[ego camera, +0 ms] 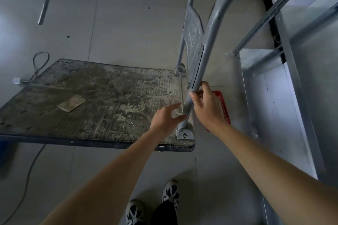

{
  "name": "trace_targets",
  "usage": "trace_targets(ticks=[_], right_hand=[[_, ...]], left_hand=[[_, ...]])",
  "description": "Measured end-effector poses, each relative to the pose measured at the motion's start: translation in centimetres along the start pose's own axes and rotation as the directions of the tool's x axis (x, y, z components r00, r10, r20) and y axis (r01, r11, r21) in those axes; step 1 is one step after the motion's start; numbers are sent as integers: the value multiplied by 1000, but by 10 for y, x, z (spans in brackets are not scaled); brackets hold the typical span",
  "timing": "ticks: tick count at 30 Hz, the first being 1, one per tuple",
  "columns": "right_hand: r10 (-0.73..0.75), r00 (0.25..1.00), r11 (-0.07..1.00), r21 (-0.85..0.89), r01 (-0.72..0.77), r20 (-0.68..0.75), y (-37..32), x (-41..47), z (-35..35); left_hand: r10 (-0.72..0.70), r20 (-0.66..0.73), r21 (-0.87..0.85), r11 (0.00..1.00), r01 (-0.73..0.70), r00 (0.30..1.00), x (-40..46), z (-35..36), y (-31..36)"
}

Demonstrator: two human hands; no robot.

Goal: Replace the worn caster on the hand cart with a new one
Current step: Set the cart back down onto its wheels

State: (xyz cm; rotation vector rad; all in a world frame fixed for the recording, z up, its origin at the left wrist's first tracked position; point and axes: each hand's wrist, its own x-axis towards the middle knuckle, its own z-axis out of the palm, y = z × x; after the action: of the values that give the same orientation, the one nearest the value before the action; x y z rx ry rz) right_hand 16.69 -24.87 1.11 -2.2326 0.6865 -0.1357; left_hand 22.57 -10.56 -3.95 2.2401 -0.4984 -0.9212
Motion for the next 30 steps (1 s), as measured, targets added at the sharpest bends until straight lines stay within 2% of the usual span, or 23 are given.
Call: trace_targets(ticks=[5,8,12,16,20,25,30], right_hand=[[-27,999,1000,3,27,40,21,-39,9],[-7,1000,1000,-5,8,25,29,-67,14],[-24,996,997,70,18,88,31,-95,9],[-151,988,964,218,154,-33,19,-106,-20],[-165,982,966,187,180,-94,30,-127,-20],[-172,980,970,158,186,-99,48,-156,-7],[-141,985,986,79,149,-97,72,-196,12]], left_hand=[[29,-14,-137,990,-31,999,-2,42,-23],[59,12,-156,986,-56,998,-9,60,-37],[65,13,-85,994,-63,998,-23,84,-53],[103,37,-75,992,-100,994,-36,104,-67],[120,10,-62,991,-119,993,-47,123,-76],[118,16,-48,992,-118,993,-56,141,-86],[114,36,83,990,-116,993,-70,158,-97]])
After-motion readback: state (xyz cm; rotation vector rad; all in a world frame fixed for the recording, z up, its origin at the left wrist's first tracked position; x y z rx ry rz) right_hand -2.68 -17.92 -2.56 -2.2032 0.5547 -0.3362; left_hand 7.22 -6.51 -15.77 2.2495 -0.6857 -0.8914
